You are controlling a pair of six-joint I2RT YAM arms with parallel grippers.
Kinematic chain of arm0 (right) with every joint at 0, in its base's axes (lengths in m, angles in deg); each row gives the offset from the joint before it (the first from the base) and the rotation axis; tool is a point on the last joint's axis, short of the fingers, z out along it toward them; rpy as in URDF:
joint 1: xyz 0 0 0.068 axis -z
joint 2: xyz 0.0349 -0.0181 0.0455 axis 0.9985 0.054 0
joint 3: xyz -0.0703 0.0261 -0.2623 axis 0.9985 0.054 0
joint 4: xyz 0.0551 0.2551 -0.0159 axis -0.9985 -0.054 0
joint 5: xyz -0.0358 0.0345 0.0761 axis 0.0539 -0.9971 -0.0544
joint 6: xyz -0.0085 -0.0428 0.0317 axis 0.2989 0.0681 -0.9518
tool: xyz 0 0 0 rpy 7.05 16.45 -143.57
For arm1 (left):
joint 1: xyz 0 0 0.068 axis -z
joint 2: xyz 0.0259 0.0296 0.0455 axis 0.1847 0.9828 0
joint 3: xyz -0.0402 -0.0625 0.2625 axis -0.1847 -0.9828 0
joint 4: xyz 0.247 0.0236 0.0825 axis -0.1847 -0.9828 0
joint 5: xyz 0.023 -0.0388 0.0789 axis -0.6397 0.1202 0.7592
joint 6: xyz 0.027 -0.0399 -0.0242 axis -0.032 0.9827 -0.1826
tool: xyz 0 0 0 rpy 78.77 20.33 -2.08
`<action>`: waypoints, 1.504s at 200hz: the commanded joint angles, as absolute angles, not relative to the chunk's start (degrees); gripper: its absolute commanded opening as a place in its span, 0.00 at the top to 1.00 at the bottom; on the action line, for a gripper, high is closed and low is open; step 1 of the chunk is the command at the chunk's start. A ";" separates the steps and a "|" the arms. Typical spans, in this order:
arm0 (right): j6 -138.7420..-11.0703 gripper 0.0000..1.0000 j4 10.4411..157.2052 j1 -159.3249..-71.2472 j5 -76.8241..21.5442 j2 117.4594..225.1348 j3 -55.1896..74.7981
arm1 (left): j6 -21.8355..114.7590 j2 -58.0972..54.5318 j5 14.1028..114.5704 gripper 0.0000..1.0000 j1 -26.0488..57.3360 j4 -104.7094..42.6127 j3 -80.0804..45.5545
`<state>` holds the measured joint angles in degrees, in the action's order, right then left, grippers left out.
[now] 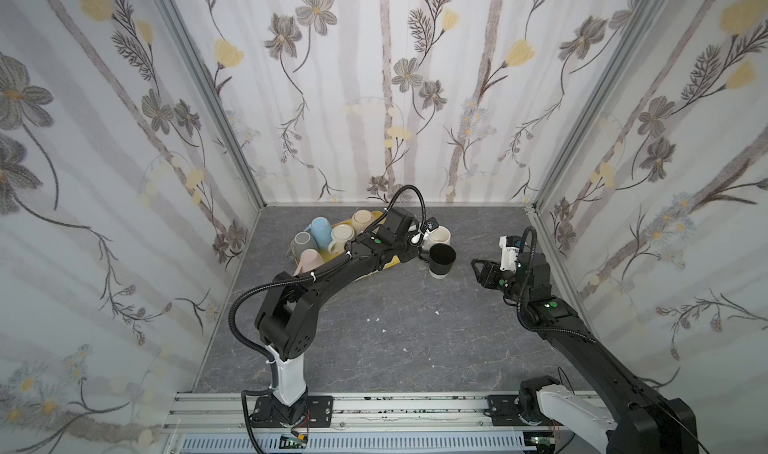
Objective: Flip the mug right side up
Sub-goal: 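Open the left gripper and draw it back from the black mug, then reach the right gripper to the upside-down black mug with white rim while left approaches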
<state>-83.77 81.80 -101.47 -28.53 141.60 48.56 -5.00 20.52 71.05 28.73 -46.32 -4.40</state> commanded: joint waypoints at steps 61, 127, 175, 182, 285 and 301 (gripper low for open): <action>-87.30 0.49 74.79 -117.55 -16.01 148.30 35.84 | 24.80 2.52 72.15 0.33 18.75 -36.48 -21.38; -88.48 0.48 75.50 -127.41 -17.05 168.29 22.20 | 39.13 9.86 54.44 0.47 1.65 -38.93 -19.76; -91.04 0.48 78.94 -131.10 -21.64 178.99 18.52 | 40.50 22.86 51.84 0.57 -1.43 -41.57 -9.25; -91.42 0.48 79.80 -131.24 -22.71 180.28 18.28 | 40.77 24.95 51.15 0.58 -1.67 -42.22 -7.48; -88.72 0.48 80.45 -131.14 -29.98 198.11 5.22 | 43.43 27.84 48.04 0.59 -1.52 -41.28 -11.93; -88.44 0.50 79.95 -130.57 -30.94 200.83 2.20 | 44.00 26.48 47.46 0.58 -1.25 -40.98 -13.93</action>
